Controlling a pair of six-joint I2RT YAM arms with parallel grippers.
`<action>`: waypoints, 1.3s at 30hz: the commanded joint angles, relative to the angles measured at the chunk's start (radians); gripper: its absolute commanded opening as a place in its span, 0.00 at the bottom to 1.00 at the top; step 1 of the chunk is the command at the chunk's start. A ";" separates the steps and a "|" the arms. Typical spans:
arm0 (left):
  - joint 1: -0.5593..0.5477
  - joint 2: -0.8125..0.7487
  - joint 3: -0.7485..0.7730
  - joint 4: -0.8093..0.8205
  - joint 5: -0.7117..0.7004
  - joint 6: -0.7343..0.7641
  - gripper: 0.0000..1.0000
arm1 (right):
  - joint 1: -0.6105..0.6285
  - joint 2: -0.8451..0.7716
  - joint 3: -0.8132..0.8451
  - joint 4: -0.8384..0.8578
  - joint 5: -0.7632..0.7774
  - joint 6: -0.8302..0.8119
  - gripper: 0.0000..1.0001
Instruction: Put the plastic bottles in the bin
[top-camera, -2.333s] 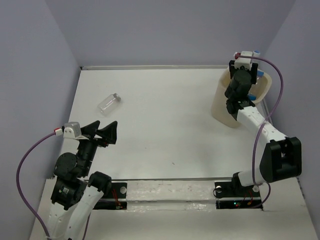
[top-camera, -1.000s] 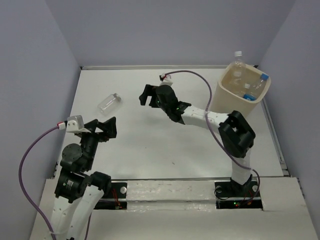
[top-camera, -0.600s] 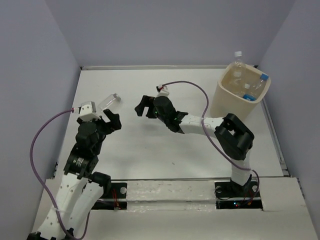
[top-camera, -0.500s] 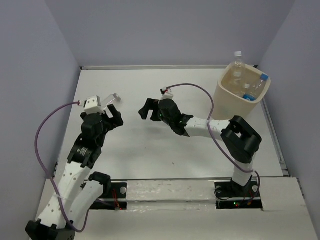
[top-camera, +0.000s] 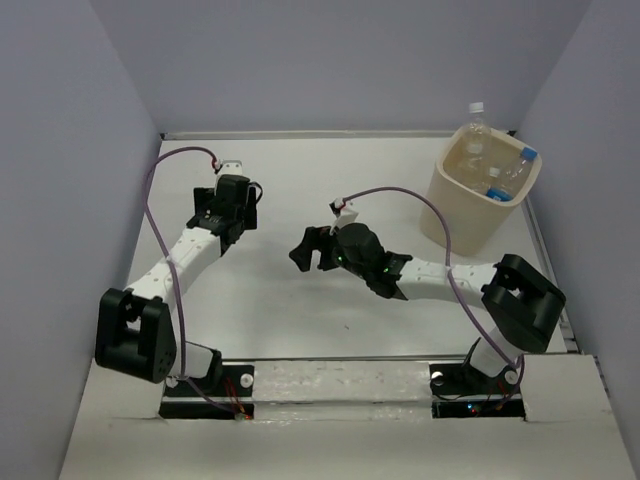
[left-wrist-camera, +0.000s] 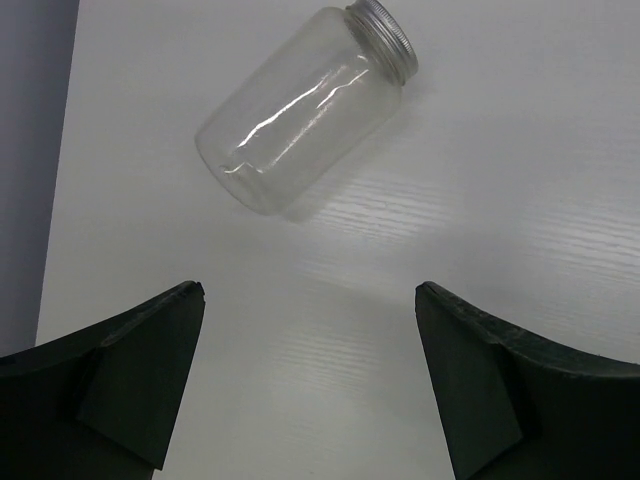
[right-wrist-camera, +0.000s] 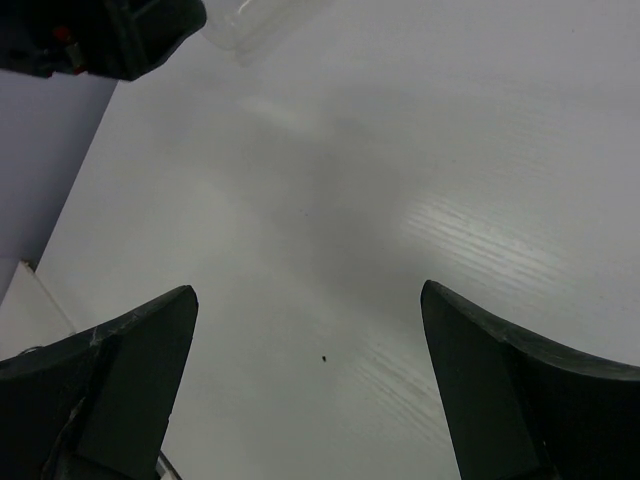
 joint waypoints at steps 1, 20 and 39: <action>0.027 0.102 0.094 0.082 -0.037 0.158 0.99 | 0.054 -0.041 -0.048 0.063 0.017 -0.046 0.99; 0.154 0.443 0.358 -0.036 0.218 0.315 0.99 | 0.153 -0.029 -0.076 0.124 -0.004 -0.085 0.99; 0.202 0.682 0.446 -0.093 0.189 0.258 0.99 | 0.162 -0.112 -0.092 0.100 0.040 -0.121 1.00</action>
